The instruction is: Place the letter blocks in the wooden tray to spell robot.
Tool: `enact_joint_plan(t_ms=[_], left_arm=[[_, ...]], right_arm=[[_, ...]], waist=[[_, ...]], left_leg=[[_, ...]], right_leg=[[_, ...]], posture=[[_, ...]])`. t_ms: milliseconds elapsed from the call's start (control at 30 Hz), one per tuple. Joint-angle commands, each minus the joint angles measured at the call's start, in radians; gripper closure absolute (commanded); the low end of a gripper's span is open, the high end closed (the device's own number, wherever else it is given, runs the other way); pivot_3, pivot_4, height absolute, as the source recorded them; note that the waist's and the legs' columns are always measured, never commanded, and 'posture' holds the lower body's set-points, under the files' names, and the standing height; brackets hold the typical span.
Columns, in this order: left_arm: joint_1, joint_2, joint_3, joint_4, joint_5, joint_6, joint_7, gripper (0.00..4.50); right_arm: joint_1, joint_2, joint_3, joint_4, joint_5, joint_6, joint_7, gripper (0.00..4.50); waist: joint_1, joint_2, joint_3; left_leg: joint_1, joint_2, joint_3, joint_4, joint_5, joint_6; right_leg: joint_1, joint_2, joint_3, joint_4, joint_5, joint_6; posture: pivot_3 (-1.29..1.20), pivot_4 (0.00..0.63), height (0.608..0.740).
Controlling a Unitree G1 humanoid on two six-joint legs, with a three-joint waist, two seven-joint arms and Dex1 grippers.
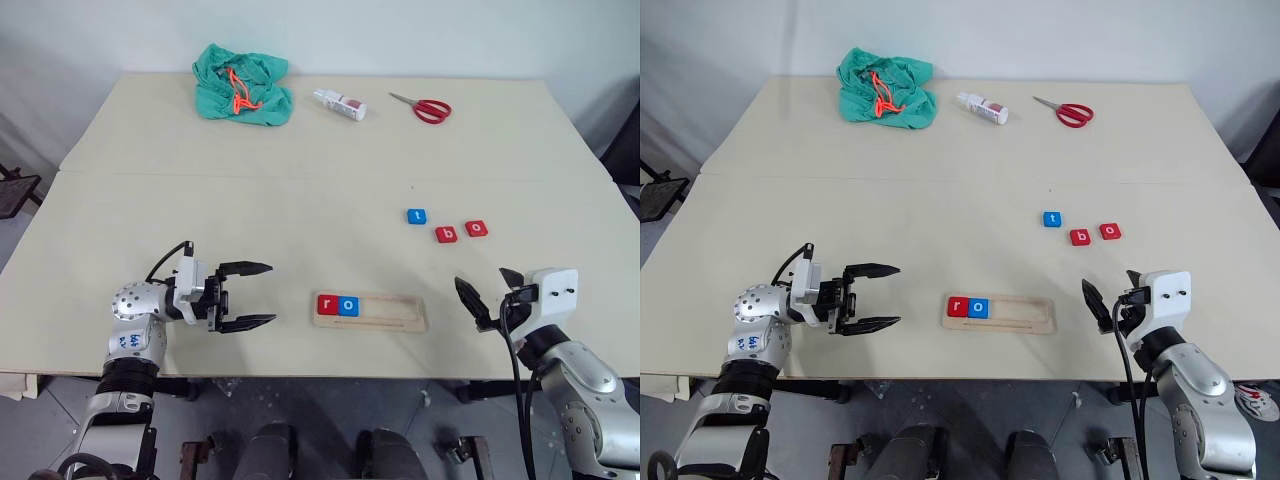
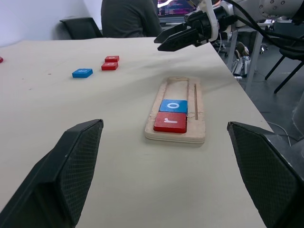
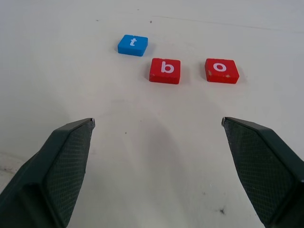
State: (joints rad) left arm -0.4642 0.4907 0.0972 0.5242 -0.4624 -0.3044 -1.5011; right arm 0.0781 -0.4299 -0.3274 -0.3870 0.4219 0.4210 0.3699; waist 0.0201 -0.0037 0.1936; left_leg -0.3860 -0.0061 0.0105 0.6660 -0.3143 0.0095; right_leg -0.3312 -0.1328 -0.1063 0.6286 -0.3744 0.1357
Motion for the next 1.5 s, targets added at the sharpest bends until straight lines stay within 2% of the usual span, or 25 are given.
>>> enact_joint_plan(t_ms=[33,367,500,633,1000,1333,1500], left_arm=[[-0.001,0.011,-0.006,-0.03,-0.018,-0.005,-0.065,0.06],[0.035,0.009,-0.024,-0.139,-0.034,0.035,-0.032,0.06],[0.092,0.021,-0.048,-0.257,-0.004,0.085,0.034,0.06],[0.14,0.025,-0.05,-0.372,-0.001,0.122,0.095,0.06],[0.236,0.045,-0.049,-0.496,-0.018,0.142,0.148,0.06],[0.239,0.046,-0.051,-0.508,-0.016,0.143,0.164,0.06],[0.232,0.047,-0.049,-0.499,-0.013,0.136,0.166,0.06]], right_arm=[[-0.022,-0.006,-0.009,-0.025,0.013,-0.002,0.001,0.0],[-0.138,-0.015,0.019,-0.015,0.016,0.096,-0.013,0.0],[-0.268,-0.036,0.078,0.072,0.001,0.22,-0.018,0.0],[-0.403,-0.043,0.127,0.195,-0.035,0.227,-0.004,0.0],[-0.566,-0.03,0.185,0.521,-0.144,0.058,0.03,0.0],[-0.613,0.0,0.203,0.66,-0.183,-0.022,0.046,0.0],[-0.622,0.021,0.18,0.704,-0.199,-0.024,-0.009,0.0]], waist=[[0.0,0.0,0.0],[-0.002,0.0,0.0],[-0.011,0.0,0.0],[-0.023,0.0,0.0],[-0.025,0.0,0.0],[-0.026,0.0,0.0],[-0.026,0.0,0.0]], left_leg=[[0.0,0.0,0.0,0.0,0.0,0.0],[0.0,0.0,0.0,0.0,0.0,0.0],[0.0,0.0,0.0,0.0,0.0,0.0],[0.0,0.0,-0.001,0.0,0.0,0.0],[-0.001,0.0,0.0,-0.001,0.0,0.0],[-0.003,0.0,0.001,-0.001,0.0,0.0],[-0.003,0.0,0.001,-0.001,0.0,0.0]], right_leg=[[0.0,0.0,0.0,0.0,0.0,0.0],[0.0,0.0,0.0,0.0,0.0,0.0],[0.0,0.0,0.0,0.0,0.0,0.0],[-0.001,0.0,0.0,0.0,0.0,0.0],[-0.003,0.0,0.001,0.001,0.0,0.0],[-0.007,-0.001,0.002,0.004,0.0,0.0],[-0.008,-0.001,0.002,0.006,0.0,0.0]], posture=[[0.0,0.15,0.74],[0.0,0.15,0.74],[0.0,0.15,0.74],[0.0,0.15,0.74],[0.0,0.15,0.74],[0.0,0.15,0.74],[0.0,0.15,0.74]])
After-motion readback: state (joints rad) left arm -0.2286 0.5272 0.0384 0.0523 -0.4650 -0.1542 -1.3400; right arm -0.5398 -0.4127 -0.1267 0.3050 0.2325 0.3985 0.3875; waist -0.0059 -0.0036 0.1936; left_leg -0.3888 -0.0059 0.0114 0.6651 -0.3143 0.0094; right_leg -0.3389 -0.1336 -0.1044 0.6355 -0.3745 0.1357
